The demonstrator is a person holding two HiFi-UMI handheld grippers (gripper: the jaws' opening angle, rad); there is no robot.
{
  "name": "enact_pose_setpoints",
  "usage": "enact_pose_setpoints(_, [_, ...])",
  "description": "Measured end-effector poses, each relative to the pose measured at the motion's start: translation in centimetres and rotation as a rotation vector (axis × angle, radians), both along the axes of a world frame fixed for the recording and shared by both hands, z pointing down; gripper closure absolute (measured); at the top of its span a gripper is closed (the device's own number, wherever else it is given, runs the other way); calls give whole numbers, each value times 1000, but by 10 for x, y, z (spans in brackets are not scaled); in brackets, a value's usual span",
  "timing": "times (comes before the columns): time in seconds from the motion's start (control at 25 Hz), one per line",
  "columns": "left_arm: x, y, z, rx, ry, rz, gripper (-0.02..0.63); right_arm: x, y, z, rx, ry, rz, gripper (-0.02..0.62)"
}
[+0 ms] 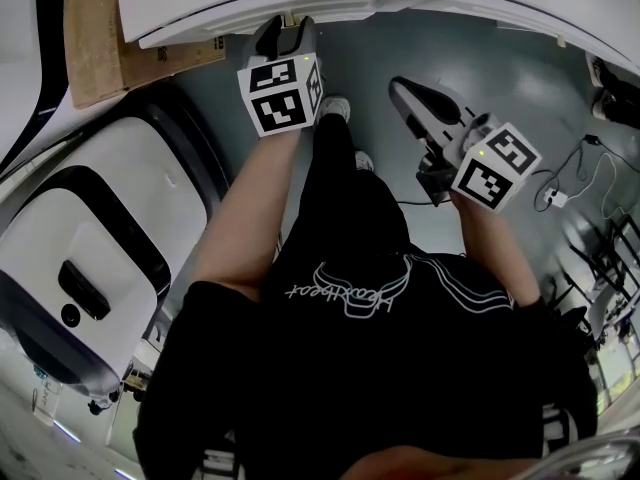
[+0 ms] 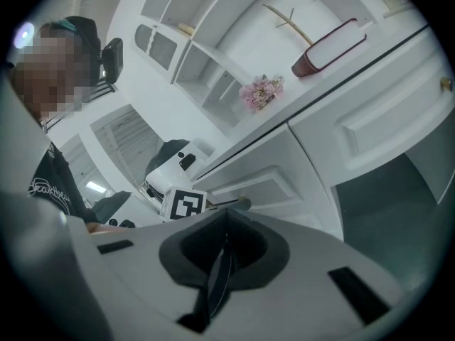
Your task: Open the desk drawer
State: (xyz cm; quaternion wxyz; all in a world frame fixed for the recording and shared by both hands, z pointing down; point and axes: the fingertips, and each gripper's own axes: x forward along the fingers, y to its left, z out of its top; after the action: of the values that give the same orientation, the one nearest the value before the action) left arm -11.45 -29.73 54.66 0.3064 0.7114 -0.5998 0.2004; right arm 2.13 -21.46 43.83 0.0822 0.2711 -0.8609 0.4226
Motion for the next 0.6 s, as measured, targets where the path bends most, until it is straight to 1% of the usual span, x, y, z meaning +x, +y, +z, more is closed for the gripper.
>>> enact_pose_setpoints(0.08, [-3,0,1,-3,-8,-32,440,3,1,1,-1,0,2,589])
enact_pose_setpoints(0.16, [-4,-1,1,-4,-18,-51,477,6,3,2,-2,3,4,589])
enact_pose_setpoints(0.28, [-2,-1,1,-3,-49,-55,495,9,7,3,-5,5,9,589])
enact_pose_setpoints(0.32, [-1,-1,1,-2,-55,-55,512,10,9,4,-6,5,10,589])
enact_pose_setpoints(0.6, [-1,0,0,9,-59,-56,514,11,16,2,-1,10,8,589])
